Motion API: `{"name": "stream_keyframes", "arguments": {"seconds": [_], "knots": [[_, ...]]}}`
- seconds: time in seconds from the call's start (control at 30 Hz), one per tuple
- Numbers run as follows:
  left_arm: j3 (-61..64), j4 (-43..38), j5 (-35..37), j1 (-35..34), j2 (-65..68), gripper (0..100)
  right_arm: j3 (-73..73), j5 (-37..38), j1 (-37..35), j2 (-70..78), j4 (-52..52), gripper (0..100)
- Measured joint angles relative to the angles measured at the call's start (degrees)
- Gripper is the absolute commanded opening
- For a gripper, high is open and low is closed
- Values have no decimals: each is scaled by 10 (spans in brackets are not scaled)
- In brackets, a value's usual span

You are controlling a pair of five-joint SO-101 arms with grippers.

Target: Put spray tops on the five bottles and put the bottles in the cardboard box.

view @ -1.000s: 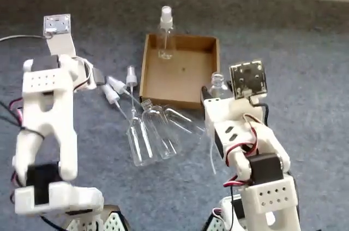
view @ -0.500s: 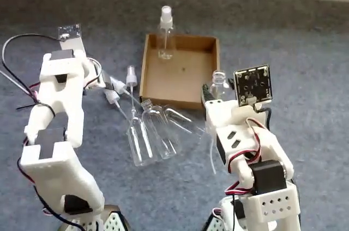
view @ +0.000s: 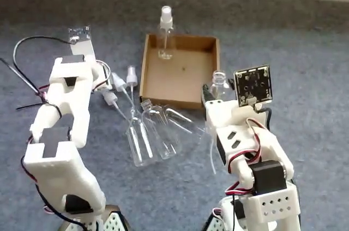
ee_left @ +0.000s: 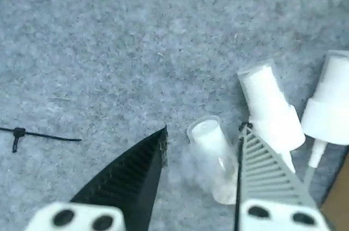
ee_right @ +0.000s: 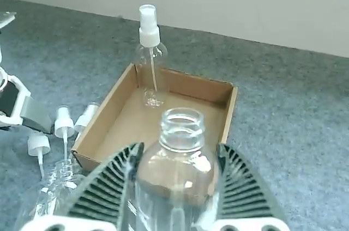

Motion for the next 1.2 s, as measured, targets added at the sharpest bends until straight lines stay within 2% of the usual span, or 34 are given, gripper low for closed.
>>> {"name": "stream_keyframes", "arguments": {"seconds": [0.27, 0.4, 0.47, 0.73, 0.9, 1.2], "knots": [[33, -4, 0, -1, -1, 183, 0, 0, 0, 0, 0, 63], [39, -6, 0, 0, -1, 69, 0, 0, -1, 0, 1, 63], [40, -6, 1, 4, -1, 43, 0, 0, -1, 0, 1, 63], [38, -5, 1, 2, -1, 39, 0, 0, 0, 0, 1, 63], [-25, 39, 0, -27, -20, 39, 0, 0, 0, 0, 1, 63], [-232, 158, 0, -35, -127, 38, 0, 0, 0, 0, 1, 63]]}}
